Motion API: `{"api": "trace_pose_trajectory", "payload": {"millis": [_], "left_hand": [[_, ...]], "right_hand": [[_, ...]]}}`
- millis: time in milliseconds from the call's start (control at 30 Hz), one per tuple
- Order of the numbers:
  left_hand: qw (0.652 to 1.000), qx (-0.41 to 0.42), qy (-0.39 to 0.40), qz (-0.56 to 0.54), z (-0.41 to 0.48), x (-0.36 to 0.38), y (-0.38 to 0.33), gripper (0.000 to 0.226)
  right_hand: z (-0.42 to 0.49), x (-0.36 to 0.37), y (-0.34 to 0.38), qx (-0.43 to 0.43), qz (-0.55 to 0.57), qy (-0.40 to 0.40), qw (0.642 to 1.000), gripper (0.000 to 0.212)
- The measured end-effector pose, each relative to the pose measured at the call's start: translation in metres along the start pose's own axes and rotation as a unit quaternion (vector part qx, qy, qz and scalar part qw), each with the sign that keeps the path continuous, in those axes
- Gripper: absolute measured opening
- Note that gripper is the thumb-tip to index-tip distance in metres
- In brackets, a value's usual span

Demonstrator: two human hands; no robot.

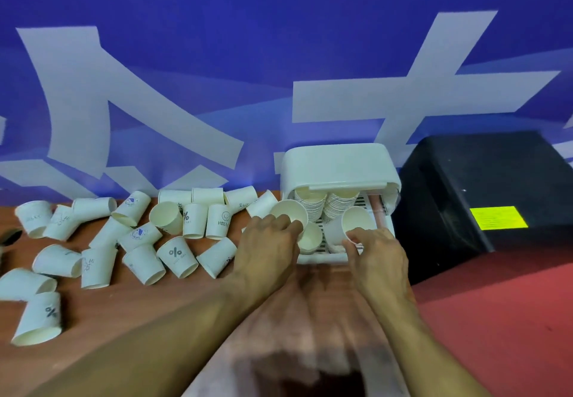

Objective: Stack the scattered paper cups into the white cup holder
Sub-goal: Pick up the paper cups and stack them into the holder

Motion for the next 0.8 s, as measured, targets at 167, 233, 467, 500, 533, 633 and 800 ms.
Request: {"api": "trace_pose_trajectory", "payload": {"millis": [167, 233, 467, 500, 533, 633, 800], "left_hand": [[0.999, -0.021, -0.024, -0.04, 0.011, 0.016, 0.001, 0.01], [0.997, -0.02, -0.031, -0.062, 0.011, 0.023, 0.001, 0.01], [0.995, -0.008, -0.029, -0.093, 0.011, 0.041, 0.002, 0.013], [0.995, -0.004, -0.029, -0.091, 0.012, 0.043, 0.001, 0.013], [0.996, -0.002, -0.029, -0.089, 0.013, 0.044, 0.001, 0.013], [0.996, -0.006, -0.019, -0.09, 0.015, 0.046, -0.001, 0.013], [0.996, -0.016, -0.005, -0.091, 0.014, 0.051, -0.003, 0.015]], "right_hand": [[0.025, 0.014, -0.012, -0.004, 0.001, 0.009, 1.0, 0.012], [0.029, 0.021, -0.019, -0.007, -0.003, 0.024, 1.0, 0.009], [0.025, 0.049, -0.043, 0.001, -0.07, 0.075, 0.995, 0.012], [0.024, 0.052, -0.045, 0.003, -0.073, 0.085, 0.994, 0.012], [0.023, 0.055, -0.048, 0.007, -0.077, 0.094, 0.993, 0.012], [0.021, 0.061, -0.052, 0.006, -0.091, 0.111, 0.99, 0.01], [0.022, 0.072, -0.056, 0.013, -0.098, 0.134, 0.986, 0.016]]}}
Point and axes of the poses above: each hand's wrist, its own z-axis towards the middle knuckle, its own x-axis out of the palm, y = z × x, the point moved 1 cm from there along z, towards the middle knuckle, and after that the axes turned 9 degrees about z, right-handed, at the moved point
